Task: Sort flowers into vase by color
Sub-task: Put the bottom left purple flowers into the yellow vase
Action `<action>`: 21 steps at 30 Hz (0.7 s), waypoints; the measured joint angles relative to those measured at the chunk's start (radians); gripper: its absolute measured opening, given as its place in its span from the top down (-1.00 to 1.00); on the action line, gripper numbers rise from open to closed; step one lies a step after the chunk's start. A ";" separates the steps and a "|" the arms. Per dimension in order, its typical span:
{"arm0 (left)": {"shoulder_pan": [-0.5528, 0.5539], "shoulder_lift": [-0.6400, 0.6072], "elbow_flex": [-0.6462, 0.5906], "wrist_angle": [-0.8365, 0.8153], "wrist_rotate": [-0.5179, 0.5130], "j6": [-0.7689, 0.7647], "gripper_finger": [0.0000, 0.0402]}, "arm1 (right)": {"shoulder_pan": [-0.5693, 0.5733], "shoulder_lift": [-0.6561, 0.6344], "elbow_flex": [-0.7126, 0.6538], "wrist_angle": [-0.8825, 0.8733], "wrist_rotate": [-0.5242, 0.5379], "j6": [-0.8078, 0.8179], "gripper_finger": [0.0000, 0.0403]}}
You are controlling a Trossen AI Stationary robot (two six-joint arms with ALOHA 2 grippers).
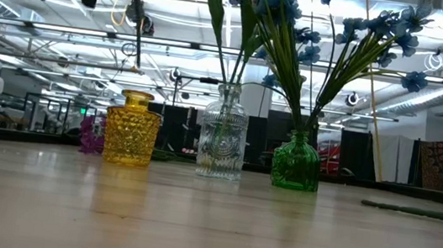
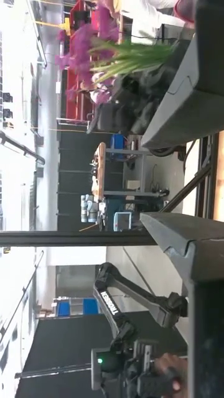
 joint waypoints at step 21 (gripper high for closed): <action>0.146 0.126 -0.078 0.028 0.014 -0.242 0.90 | -0.001 0.000 0.000 -0.004 0.001 -0.014 0.15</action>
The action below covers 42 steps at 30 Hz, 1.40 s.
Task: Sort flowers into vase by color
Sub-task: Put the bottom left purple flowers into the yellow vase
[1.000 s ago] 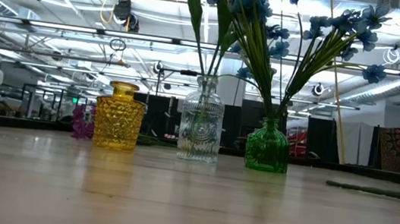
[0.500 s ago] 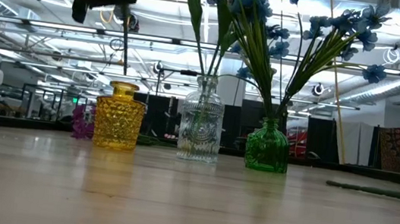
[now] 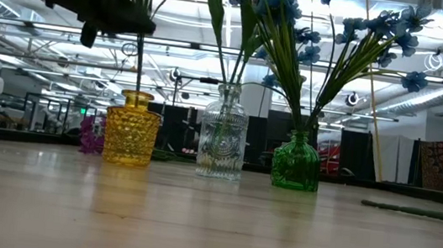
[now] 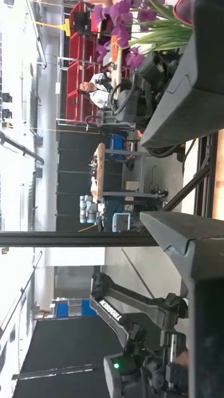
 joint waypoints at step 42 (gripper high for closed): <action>0.008 0.152 0.001 -0.008 0.066 -0.038 -0.15 | 0.000 0.000 0.000 -0.005 0.000 0.000 0.15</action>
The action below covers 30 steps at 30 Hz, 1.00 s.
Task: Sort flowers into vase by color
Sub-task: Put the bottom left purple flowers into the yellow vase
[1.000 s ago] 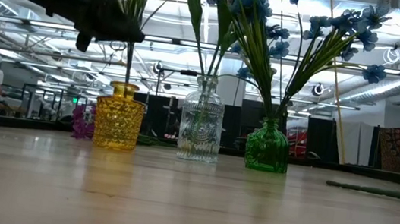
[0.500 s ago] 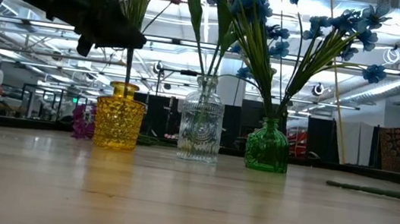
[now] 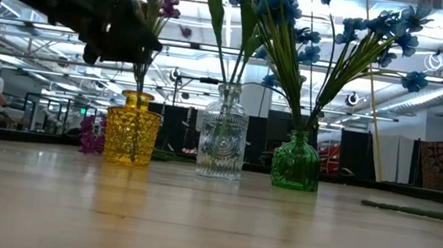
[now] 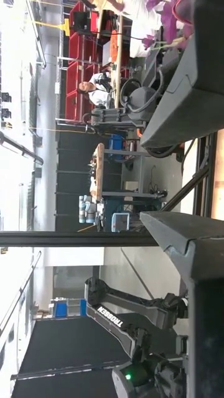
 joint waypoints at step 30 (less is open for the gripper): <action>-0.042 -0.496 0.002 -0.452 0.234 -0.113 -0.46 | 0.000 0.000 0.000 -0.011 -0.001 0.000 0.15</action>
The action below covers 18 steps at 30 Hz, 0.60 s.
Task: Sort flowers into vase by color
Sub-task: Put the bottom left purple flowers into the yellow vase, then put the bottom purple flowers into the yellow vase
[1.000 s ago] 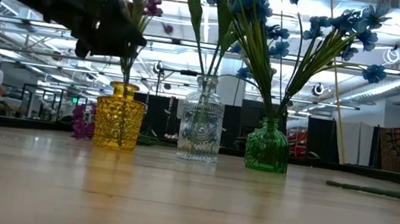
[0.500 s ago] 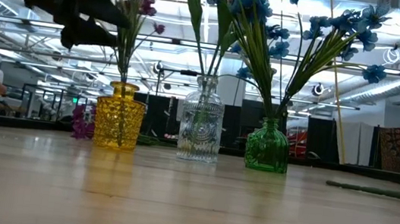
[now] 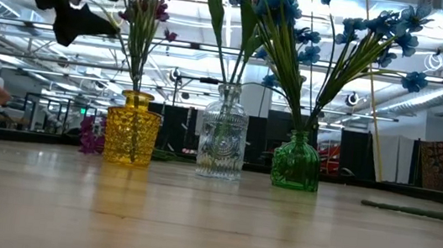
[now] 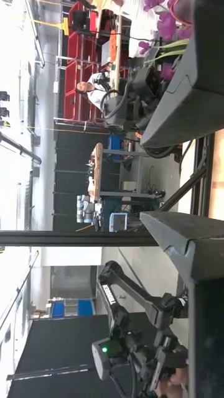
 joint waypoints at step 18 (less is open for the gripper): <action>-0.064 -0.038 0.178 -0.516 -0.126 -0.029 -0.45 | 0.002 0.000 0.000 -0.044 0.000 0.052 0.15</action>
